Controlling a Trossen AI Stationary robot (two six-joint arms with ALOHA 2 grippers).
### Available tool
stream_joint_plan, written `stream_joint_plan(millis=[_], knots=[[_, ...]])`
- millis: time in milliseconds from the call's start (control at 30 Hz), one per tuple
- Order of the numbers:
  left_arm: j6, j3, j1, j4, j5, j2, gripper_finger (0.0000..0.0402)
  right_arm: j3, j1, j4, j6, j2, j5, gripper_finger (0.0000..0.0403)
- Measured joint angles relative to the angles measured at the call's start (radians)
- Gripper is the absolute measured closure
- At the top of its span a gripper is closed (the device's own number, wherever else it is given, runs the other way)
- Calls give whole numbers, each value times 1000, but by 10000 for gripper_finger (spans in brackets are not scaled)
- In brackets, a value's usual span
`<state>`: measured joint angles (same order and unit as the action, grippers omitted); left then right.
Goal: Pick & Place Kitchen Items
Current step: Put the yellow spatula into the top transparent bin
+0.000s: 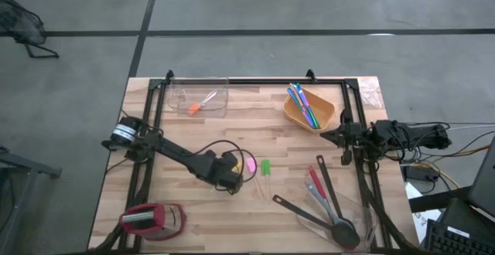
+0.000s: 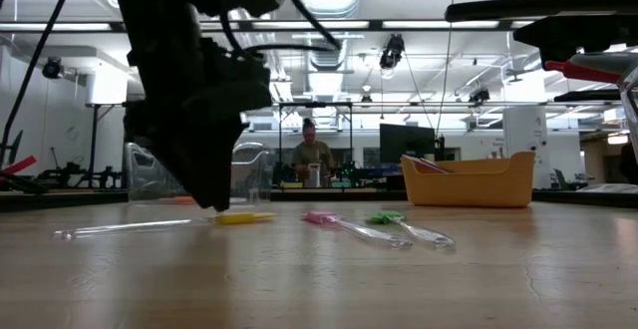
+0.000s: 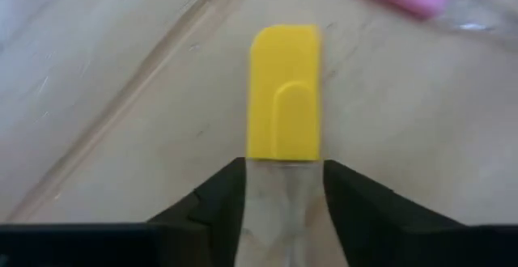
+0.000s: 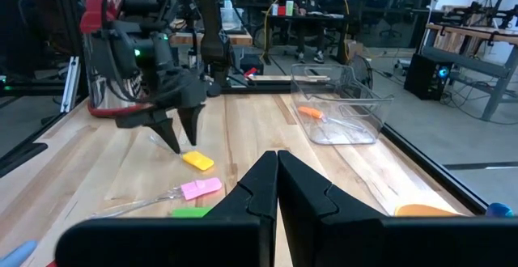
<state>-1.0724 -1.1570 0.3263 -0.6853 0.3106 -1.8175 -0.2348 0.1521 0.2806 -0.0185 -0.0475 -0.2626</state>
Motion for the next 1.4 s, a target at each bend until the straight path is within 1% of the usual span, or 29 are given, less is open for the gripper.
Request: stream_joint_plan(millis=[100, 200, 300, 433, 500, 567, 633, 800, 867, 1033, 1133, 1300, 1400], knots=[[5, 19, -7, 18, 3, 0, 200, 0, 0, 0, 0, 0, 0, 394], [21, 40, -15, 74, 0, 0, 183, 0, 0, 0, 0, 0, 0, 394], [55, 73, -18, 166, -9, 0, 181, 0, 0, 0, 0, 0, 0, 394], [42, 118, -20, 220, -3, 6, 186, 0, 0, 0, 0, 0, 0, 394], [9, 133, -21, 223, -7, 8, 198, 0, 0, 0, 0, 0, 0, 394], [-2, 140, -21, 220, -12, 8, 218, 0, 0, 0, 0, 0, 0, 394], [-2, 143, -22, 216, -15, 7, 248, 0, 0, 0, 0, 0, 0, 394], [24, 144, -24, 219, -23, 6, 343, 0, 0, 0, 0, 0, 0, 394], [37, 144, -24, 218, -20, 5, 370, 0, 0, 0, 0, 0, 0, 394], [54, 124, -24, 206, -22, 5, 371, 0, 0, 0, 0, 0, 0, 394], [58, 94, -24, 158, -3, 14, 370, 0, 0, 0, 0, 0, 0, 394], [81, 23, -43, 4, 147, 68, 360, 0, 0, 0, 0, 0, 0, 394], [107, -17, -67, -139, 207, 101, 365, 0, 0, 0, 0, 0, 0, 394]])
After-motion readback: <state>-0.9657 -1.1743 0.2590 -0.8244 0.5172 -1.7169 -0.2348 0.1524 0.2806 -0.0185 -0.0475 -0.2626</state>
